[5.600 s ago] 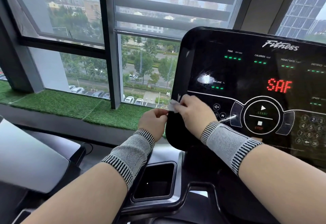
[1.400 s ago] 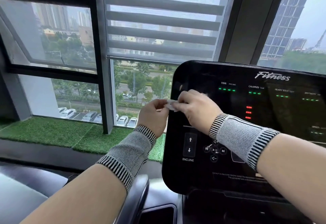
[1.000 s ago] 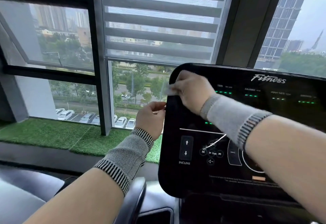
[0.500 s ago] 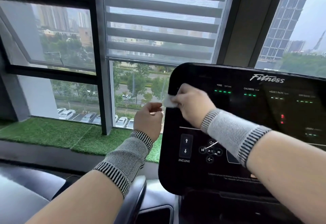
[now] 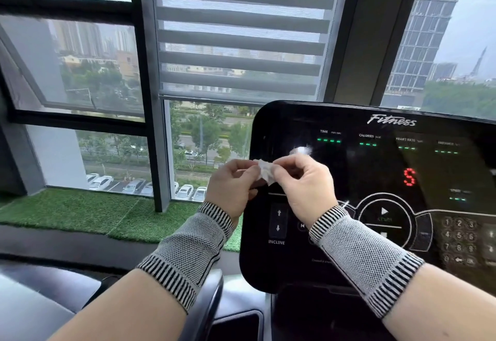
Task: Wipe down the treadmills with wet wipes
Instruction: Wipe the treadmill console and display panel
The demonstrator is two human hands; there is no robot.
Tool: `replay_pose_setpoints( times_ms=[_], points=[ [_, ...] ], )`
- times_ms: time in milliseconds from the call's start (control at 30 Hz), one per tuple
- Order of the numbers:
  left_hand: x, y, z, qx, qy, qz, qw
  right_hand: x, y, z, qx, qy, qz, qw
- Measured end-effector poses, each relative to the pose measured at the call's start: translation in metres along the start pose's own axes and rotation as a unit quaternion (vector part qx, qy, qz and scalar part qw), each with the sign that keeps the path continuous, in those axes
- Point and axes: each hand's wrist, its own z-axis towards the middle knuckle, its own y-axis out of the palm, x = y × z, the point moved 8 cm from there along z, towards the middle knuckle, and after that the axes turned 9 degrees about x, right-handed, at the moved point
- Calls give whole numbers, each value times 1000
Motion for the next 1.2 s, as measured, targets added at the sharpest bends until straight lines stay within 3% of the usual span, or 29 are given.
replay_pose_setpoints(
  times_ms=[167, 267, 367, 433, 533, 633, 767, 833, 967, 1133, 1200],
  points=[
    [-1, 13, -7, -36, -24, -2, 999, 4, 4, -6, -20, 34, 24, 999],
    [8, 8, -2, -8, 67, 97, 993, -2, 0, 8, -16, 3, -32, 999],
    [26, 4, 7, 48, 205, 291, 933, -20, -1, 33, 0, -70, -114, 991],
    [34, 5, 15, 64, 256, 380, 886, -41, 6, 49, 4, -151, -179, 972],
    [34, 11, 23, 45, 302, 503, 808, -58, 25, 61, -19, -251, -251, 935],
    [27, 13, 25, 34, 314, 546, 776, -48, 45, 62, -61, -297, -346, 888],
    [21, 10, 28, 32, 317, 534, 783, -34, 52, 46, -116, -307, -390, 860],
    [18, 10, 28, 31, 315, 522, 792, -38, 49, 38, -138, -314, -369, 864],
    [15, 12, 29, 30, 316, 498, 807, -58, 41, 62, -91, -290, -366, 880],
    [14, 9, 31, 27, 308, 472, 825, -41, 54, 44, -154, -326, -412, 837],
    [15, 4, 23, 35, 310, 427, 848, -33, 39, 30, -123, -319, -366, 866]
  ],
)
